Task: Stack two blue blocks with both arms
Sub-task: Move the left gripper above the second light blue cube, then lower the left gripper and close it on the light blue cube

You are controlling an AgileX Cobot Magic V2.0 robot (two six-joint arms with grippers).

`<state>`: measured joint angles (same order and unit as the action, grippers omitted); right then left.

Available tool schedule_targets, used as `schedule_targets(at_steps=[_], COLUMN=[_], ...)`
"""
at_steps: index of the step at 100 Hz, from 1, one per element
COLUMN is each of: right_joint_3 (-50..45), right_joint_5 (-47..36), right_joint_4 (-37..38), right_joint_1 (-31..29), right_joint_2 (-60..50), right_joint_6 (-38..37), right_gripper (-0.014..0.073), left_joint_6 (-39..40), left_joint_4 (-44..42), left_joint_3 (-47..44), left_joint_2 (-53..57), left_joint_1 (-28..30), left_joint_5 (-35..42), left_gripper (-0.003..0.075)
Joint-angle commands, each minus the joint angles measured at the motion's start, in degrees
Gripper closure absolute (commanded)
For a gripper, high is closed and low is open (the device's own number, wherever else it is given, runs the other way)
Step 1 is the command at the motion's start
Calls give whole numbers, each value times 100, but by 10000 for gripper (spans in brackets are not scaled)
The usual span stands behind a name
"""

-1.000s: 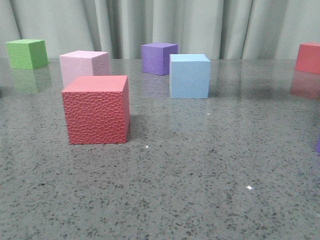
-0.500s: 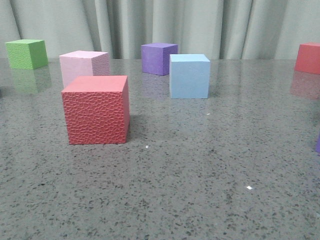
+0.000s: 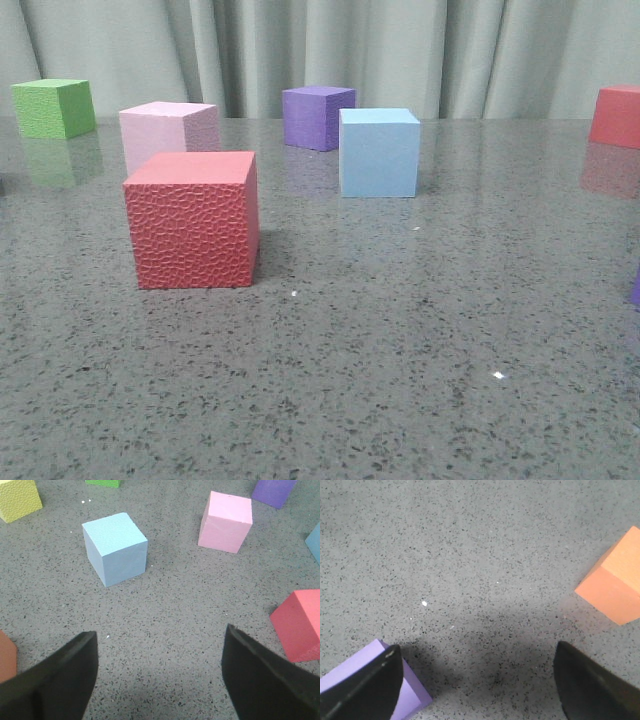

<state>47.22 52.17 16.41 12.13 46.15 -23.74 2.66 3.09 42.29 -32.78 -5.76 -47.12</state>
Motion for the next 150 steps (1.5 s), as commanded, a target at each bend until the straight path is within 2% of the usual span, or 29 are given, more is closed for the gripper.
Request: schedule_targets(at_steps=[1, 30, 93, 113, 137, 150], right_joint_3=[138, 138, 138, 127, 127, 127], right_joint_5=[-311, -395, -389, -377, -372, -383], right_joint_4=[231, 231, 231, 231, 231, 221], right_joint_1=[-39, -39, -39, -39, -39, -39], right_joint_2=[-57, -57, -57, -57, -57, -57], right_joint_6=[63, 63, 63, 63, 63, 63], right_gripper=[-16, -16, -16, -16, -16, -16], left_joint_6=[2, 2, 727, 1387, 2146, 2158], left_joint_4=[111, 125, 64, -429, -1333, -1379], left_joint_3=[206, 525, 2544, 2770, 2781, 2781], left_joint_2=[-51, -457, -3881, -4434, -4521, -4534], left_joint_1=[-37, -37, 38, 38, 38, 38], left_joint_5=[484, 1198, 1251, 1134, 866, 782], left_gripper=[227, 224, 224, 224, 223, 223])
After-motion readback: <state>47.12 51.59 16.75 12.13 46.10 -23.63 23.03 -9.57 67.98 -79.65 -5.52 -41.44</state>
